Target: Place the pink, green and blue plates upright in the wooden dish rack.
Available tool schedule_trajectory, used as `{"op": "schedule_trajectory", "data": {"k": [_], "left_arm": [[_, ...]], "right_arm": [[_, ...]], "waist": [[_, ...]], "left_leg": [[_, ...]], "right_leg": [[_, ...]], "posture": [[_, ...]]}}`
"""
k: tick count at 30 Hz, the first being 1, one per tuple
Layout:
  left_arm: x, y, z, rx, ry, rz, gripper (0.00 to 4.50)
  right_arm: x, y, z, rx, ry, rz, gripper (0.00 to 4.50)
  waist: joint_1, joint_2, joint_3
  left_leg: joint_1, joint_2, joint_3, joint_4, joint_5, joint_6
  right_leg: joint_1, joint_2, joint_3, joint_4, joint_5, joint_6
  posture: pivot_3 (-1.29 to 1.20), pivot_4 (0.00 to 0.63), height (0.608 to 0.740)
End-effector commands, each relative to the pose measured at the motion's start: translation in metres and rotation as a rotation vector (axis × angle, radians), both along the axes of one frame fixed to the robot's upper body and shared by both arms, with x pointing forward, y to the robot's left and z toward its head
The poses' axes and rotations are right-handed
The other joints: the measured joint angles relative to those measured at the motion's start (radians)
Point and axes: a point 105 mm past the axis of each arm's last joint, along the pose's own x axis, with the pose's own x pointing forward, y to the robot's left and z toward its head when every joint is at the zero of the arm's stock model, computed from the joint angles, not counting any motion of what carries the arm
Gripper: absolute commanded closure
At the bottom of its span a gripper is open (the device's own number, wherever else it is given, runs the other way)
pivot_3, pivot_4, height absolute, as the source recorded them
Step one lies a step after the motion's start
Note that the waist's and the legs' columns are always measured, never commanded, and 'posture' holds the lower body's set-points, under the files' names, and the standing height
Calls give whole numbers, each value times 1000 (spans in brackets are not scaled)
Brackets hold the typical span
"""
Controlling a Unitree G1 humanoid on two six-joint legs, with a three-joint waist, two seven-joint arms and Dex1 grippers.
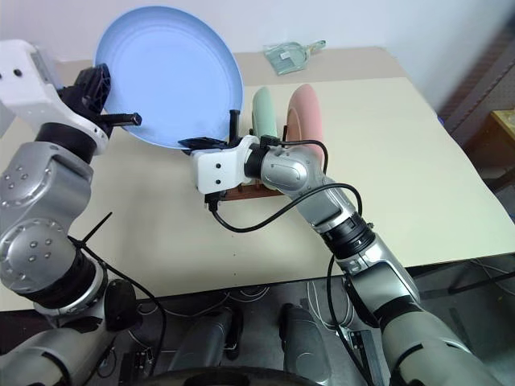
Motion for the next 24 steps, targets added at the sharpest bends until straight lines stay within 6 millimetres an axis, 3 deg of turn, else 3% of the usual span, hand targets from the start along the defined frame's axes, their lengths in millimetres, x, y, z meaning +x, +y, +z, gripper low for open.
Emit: {"op": "schedule_trajectory", "data": {"k": [1, 6, 8, 11, 15, 19, 24], "left_arm": [[-14, 9, 28, -113, -162, -8, 2981], [-24, 46, 43, -245, -276, 114, 451], [-27, 67, 44, -265, -299, 198, 451], [-39, 124, 37, -154, -281, 391, 451], [-39, 155, 6, 9, -148, 464, 451], [-35, 160, -34, 86, -39, 426, 451], [-24, 120, -85, 249, 117, 172, 451]], "right_arm": [[-7, 0, 14, 47, -52, 17, 4500], [-12, 1, 14, 62, -39, 41, 4500], [-15, 2, 15, 77, -26, 58, 4500], [-27, 7, 27, 166, 18, 126, 4500], [-39, 8, 53, 339, 148, 207, 4500], [-43, 2, 76, 489, 284, 265, 4500], [-46, -1, 84, 633, 614, 355, 4500]], "waist": [[2, 0, 0], [1, 0, 0], [0, 0, 0], [-12, 0, 1], [-24, 0, 0], [-15, -2, 0], [-17, -2, -1]], "left_leg": [[0, 0, 0, 0, 1, -2], [0, 0, 0, 0, 3, -5], [1, 0, 0, -1, 3, -5], [1, 0, 0, 0, 3, -5], [3, 1, 0, -3, 3, -6], [3, 1, -1, -1, 1, -3], [3, 1, -1, 0, 0, -5]], "right_leg": [[0, 0, 0, 0, 0, 0], [0, 0, 0, 0, 0, 0], [0, 0, 0, 0, 0, 0], [1, 1, 0, 0, 0, 0], [-2, 1, 1, 4, 0, -1], [-1, 0, 1, 7, -1, -3], [-1, -3, 2, 7, -1, -6]], "posture": [[0, 150, 740], [0, 150, 740], [0, 150, 740], [0, 150, 740], [0, 150, 740], [0, 150, 740], [0, 150, 740]]}}
